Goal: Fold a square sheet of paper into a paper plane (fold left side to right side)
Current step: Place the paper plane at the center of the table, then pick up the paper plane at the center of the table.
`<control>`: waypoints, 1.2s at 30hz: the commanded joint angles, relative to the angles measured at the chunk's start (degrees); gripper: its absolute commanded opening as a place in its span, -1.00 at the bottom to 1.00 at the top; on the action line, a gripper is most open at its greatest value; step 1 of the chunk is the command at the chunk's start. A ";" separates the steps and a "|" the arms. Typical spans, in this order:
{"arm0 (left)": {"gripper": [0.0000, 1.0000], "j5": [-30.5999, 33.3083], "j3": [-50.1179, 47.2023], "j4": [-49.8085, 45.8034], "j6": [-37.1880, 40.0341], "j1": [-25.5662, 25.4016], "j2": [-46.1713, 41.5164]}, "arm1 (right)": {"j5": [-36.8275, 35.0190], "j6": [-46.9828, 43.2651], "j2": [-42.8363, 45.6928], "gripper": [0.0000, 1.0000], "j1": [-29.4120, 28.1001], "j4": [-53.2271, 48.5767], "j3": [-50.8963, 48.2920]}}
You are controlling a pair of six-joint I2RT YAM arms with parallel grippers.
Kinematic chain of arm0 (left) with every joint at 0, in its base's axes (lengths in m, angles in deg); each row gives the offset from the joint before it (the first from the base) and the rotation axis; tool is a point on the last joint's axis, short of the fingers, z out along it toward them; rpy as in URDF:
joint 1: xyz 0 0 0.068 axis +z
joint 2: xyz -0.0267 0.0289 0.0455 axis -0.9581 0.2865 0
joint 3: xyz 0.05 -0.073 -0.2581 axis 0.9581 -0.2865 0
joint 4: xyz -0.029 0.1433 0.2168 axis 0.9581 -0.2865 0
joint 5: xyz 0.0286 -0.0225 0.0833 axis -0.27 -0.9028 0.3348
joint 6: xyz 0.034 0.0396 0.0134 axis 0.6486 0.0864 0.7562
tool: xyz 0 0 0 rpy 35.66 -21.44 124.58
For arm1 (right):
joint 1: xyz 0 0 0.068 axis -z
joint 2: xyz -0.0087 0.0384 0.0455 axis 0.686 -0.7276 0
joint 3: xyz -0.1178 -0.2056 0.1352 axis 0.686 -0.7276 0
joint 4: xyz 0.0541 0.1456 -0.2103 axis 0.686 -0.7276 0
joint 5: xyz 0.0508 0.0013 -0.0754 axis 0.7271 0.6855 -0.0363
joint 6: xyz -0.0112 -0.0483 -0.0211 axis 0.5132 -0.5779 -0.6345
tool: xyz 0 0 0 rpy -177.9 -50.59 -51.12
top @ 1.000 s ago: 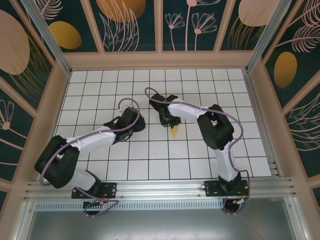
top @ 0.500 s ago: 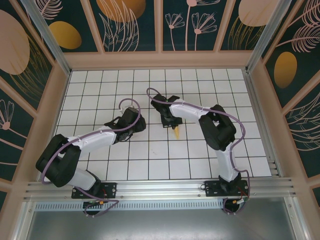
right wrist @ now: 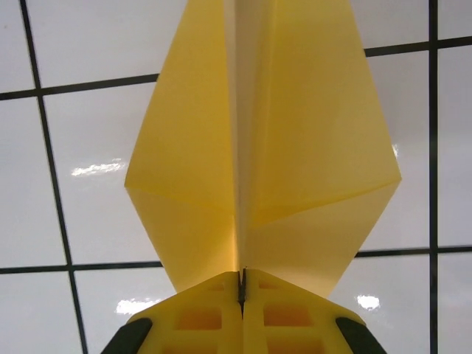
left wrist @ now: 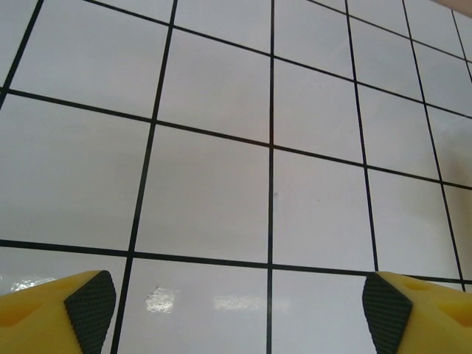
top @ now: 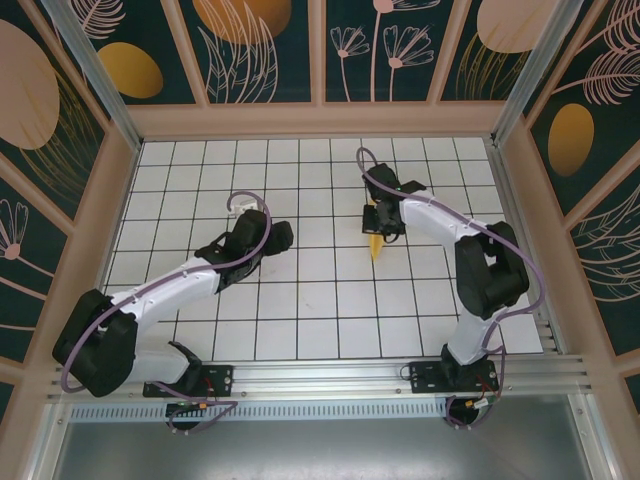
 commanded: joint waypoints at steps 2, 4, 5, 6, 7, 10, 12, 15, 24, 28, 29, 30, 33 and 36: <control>0.91 3.74 0.00 0.67 1.97 0.08 -2.05 | 5.77 -3.75 -0.48 -0.83 2.08 2.96 -1.98; 0.93 4.26 -0.03 0.68 2.27 0.05 -2.71 | 5.37 -3.81 -1.63 -0.83 2.55 2.08 -1.72; 0.94 4.46 0.02 0.66 2.35 0.07 -2.96 | 5.02 -3.79 -2.45 -0.82 2.67 1.27 -1.41; 0.95 4.51 -0.03 0.67 2.45 0.10 -3.16 | 4.56 -3.67 -3.18 -0.82 2.68 0.50 -1.12; 0.95 4.61 -0.04 0.63 2.40 0.07 -3.25 | 4.37 -3.46 -3.72 -0.82 2.68 0.09 -0.99; 0.96 4.73 -0.10 0.49 2.53 0.10 -3.34 | 4.24 -2.89 -4.79 -0.80 2.60 -0.47 -1.05; 0.96 4.64 -0.11 0.41 2.53 0.09 -3.21 | 3.98 -2.67 -5.06 -0.75 2.59 -0.64 -1.01; 0.96 4.65 -0.11 0.41 2.43 0.09 -3.08 | 3.83 -2.57 -5.67 -0.68 2.59 -1.08 -0.86; 0.97 4.71 -0.28 0.32 2.36 0.09 -3.26 | 3.31 -2.76 -7.21 -0.52 2.46 -1.87 -0.46; 0.97 4.80 -0.33 0.32 2.31 0.06 -3.17 | 3.58 -2.57 -7.91 -0.52 2.25 -1.78 -0.68; 0.97 4.91 -0.33 0.41 2.36 0.08 -3.17 | 3.84 -2.47 -8.18 -0.52 2.16 -1.74 -0.75; 0.97 4.94 -0.37 0.41 2.39 0.04 -3.17 | 4.05 -2.40 -8.54 -0.52 2.08 -1.70 -0.81; 0.97 5.10 -0.20 0.33 2.53 0.07 -3.23 | 4.92 -2.12 -9.65 -0.52 1.55 -1.35 -0.94; 0.96 5.32 -0.11 0.14 2.80 0.03 -3.52 | 4.92 -2.05 -11.20 -0.54 1.12 -1.92 -0.09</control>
